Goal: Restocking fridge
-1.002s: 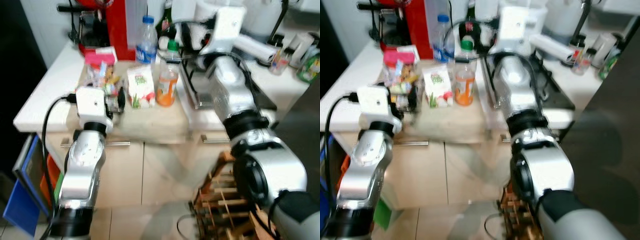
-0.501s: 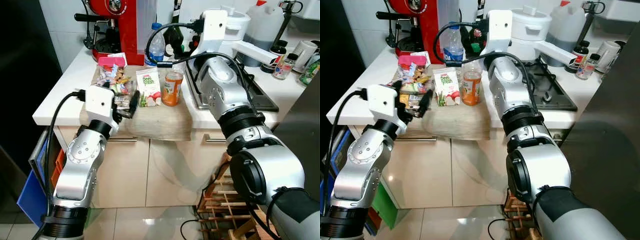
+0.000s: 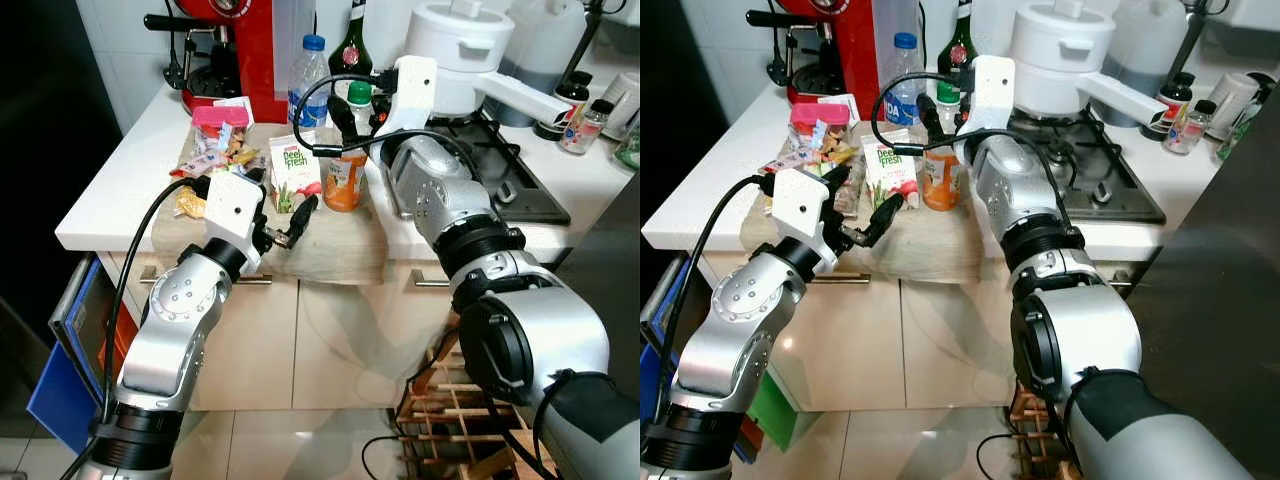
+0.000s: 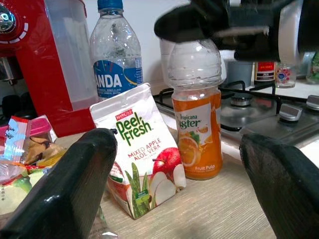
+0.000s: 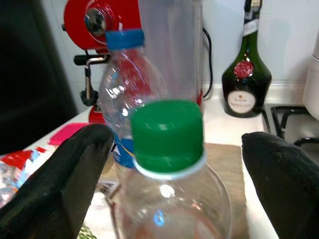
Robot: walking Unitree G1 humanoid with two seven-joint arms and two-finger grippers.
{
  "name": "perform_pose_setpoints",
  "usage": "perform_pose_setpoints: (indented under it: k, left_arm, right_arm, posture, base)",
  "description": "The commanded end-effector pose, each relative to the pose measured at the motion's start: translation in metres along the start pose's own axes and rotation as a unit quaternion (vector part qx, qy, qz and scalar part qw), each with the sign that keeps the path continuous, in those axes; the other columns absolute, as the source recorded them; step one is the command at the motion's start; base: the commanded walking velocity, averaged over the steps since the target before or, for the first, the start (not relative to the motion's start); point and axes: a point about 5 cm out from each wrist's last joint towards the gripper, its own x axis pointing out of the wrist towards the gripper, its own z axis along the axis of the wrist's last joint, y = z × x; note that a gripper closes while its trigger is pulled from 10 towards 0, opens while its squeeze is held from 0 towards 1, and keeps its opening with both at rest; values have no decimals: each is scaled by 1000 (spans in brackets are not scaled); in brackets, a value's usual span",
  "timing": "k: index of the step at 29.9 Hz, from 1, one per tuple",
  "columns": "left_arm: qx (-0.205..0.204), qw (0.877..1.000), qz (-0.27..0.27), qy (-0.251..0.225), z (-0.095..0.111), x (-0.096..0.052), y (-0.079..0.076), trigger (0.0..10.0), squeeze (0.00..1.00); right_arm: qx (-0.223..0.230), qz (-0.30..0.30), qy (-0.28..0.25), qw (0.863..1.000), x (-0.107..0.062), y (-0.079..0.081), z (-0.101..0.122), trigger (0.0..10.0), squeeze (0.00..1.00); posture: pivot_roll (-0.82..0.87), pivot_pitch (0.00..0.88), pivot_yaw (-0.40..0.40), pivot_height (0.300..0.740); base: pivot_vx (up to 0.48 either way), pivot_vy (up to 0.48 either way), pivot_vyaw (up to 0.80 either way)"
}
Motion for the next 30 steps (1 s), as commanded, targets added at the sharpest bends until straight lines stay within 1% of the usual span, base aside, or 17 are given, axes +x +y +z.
perform_pose_setpoints:
  k: [1, 3, 4, 8, 16, 20, 22, 24, 25, 26, 28, 29, 30]
  left_arm:
    - [-1, 1000, -3, -11, 7, 0, -1, 10000, 0]
    - [-3, 1000, -3, -10, 6, 0, -2, 10000, 0]
    - [-3, 1000, -3, -9, 6, 1, -2, 10000, 0]
    - [-4, 1000, -3, -8, 5, 1, -2, 10000, 0]
    - [-7, 1000, -4, 1, 1, 1, -2, 10000, 0]
    - [-7, 1000, -2, 2, 1, 2, -2, 10000, 0]
    - [-12, 1000, -1, 3, 0, 2, -3, 10000, 0]
    - [-15, 1000, 0, 7, -2, 1, -4, 10000, 0]
    - [-16, 1000, -3, 9, -3, 1, -7, 10000, 0]
    - [-18, 1000, -4, 9, -4, 1, -8, 10000, 0]
    - [-19, 1000, -4, 9, -4, 1, -8, 10000, 0]
    - [-20, 1000, -4, 10, -4, 0, -10, 10000, 0]
    - [-20, 1000, -4, 10, -4, 0, -10, 10000, 0]
  right_arm:
    - [42, -5, 16, 999, 1, -1, -2, 0, 0]
    - [65, -6, 29, 997, 0, -2, -6, 0, 0]
    - [68, -6, 33, 997, 0, -2, -7, 0, 0]
    - [63, -7, 33, 997, 0, -2, -7, 0, 0]
    - [70, -8, 38, 997, 0, -3, -9, 0, 0]
    - [63, -8, 34, 997, 0, -3, -8, 0, 0]
    - [53, -8, 30, 998, 0, -4, -8, 0, 0]
    - [53, -6, 13, 998, -1, -4, -5, 0, 0]
    - [76, -2, 0, 997, -1, -3, -3, 0, 0]
    - [85, -1, -9, 996, -1, -3, -1, 0, 0]
    - [89, -2, -14, 996, -1, -3, -1, 0, 0]
    - [90, 4, -41, 995, -1, -1, 5, 0, 0]
    - [90, 4, -41, 995, -1, -1, 5, 0, 0]
  posture:
    - [24, 0, -55, 740]
    - [24, 0, -57, 740]
    - [23, 0, -57, 740]
    - [21, 0, -57, 740]
    - [12, 0, -46, 740]
    - [6, 0, -41, 740]
    - [3, 0, -38, 740]
    - [2, 0, -37, 740]
    - [2, 0, -35, 740]
    - [-2, 0, -33, 740]
    - [-2, 0, -33, 740]
    - [-2, 0, -31, 740]
    - [-2, 0, -31, 740]
  base:
    - [0, 0, 0]
    - [0, 0, 0]
    - [0, 0, 0]
    - [0, 0, 0]
    - [0, 0, 0]
    - [0, 0, 0]
    - [0, 0, 0]
    - [0, 0, 0]
    - [0, 0, 0]
    - [0, 0, 0]
    - [0, 0, 0]
    - [0, 0, 0]
    - [0, 0, 0]
